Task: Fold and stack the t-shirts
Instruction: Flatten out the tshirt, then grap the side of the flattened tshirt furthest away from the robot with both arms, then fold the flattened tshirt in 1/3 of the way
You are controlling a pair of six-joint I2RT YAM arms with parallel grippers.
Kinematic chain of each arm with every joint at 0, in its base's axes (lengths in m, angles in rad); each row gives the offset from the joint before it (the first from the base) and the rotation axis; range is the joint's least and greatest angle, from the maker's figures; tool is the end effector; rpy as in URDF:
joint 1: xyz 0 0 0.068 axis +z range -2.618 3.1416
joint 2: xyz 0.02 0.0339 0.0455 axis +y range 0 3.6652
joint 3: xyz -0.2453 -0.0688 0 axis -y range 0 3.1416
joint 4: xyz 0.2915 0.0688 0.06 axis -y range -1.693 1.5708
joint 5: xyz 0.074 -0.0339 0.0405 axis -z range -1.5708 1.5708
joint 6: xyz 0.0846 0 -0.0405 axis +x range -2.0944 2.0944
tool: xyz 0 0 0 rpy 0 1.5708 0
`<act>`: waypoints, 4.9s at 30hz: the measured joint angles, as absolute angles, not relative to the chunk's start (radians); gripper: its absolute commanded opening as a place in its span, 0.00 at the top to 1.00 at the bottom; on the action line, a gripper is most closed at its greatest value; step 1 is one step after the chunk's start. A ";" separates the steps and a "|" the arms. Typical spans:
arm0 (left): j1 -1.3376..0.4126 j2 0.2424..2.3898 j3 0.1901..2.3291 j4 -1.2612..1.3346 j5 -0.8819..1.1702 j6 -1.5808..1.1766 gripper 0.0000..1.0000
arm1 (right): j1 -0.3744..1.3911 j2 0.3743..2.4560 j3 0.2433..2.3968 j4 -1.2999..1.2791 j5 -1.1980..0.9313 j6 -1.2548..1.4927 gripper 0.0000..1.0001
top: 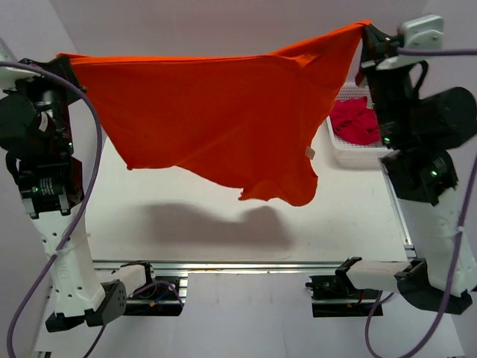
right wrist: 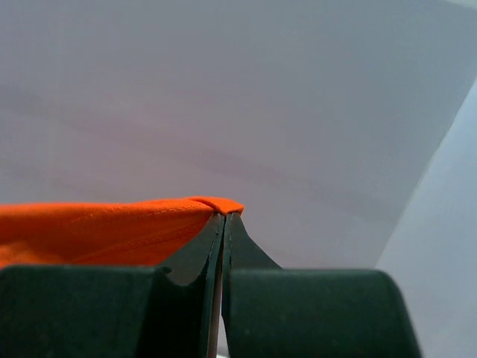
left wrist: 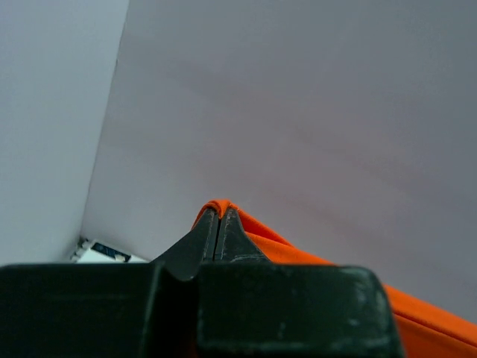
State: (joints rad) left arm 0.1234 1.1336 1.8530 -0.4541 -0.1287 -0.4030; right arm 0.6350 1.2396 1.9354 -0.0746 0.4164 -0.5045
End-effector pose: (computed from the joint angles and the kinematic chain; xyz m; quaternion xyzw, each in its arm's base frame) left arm 0.2450 0.0413 0.6143 -0.2070 0.5720 -0.0718 0.7905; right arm 0.2204 0.1199 0.6665 -0.0865 0.4758 -0.0376 0.8745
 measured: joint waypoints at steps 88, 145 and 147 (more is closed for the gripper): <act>0.135 1.985 1.540 0.094 0.096 -0.349 1.00 | 0.422 1.864 1.474 0.330 0.412 -0.400 1.00; 0.129 2.035 1.453 0.114 0.052 -0.207 1.00 | 0.448 1.672 1.107 0.243 0.163 -0.069 1.00; 0.129 2.003 1.404 0.103 0.035 -0.207 1.00 | 0.461 1.631 1.059 0.232 0.186 -0.052 1.00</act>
State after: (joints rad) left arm 0.1287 2.0026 1.4044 0.1032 0.0349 -0.2066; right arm 0.4610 1.6310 1.0592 0.2317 0.1860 -0.0525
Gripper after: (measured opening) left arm 0.027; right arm 0.008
